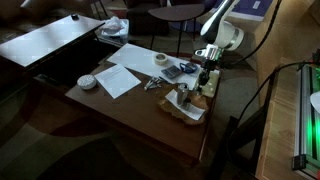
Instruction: Pick up the scoop, then place it on the brown object
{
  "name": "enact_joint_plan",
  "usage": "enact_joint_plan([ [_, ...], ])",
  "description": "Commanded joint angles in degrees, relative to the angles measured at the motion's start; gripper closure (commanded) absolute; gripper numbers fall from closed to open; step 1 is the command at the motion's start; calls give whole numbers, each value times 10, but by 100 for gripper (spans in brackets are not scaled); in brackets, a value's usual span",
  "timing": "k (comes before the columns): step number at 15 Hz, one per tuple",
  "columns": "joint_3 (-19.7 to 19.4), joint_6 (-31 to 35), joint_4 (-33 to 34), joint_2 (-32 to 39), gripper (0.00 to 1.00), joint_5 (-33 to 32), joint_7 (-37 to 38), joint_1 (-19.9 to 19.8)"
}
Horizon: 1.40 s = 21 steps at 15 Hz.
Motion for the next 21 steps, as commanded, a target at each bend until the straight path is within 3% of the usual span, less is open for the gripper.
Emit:
enact_joint_plan([
  [1,11,32,18,36,99,4,2,-9],
  [7,21,92,25,66,99,-17,29,-8],
  [21,23,84,59,102,99,-63,89,-2],
])
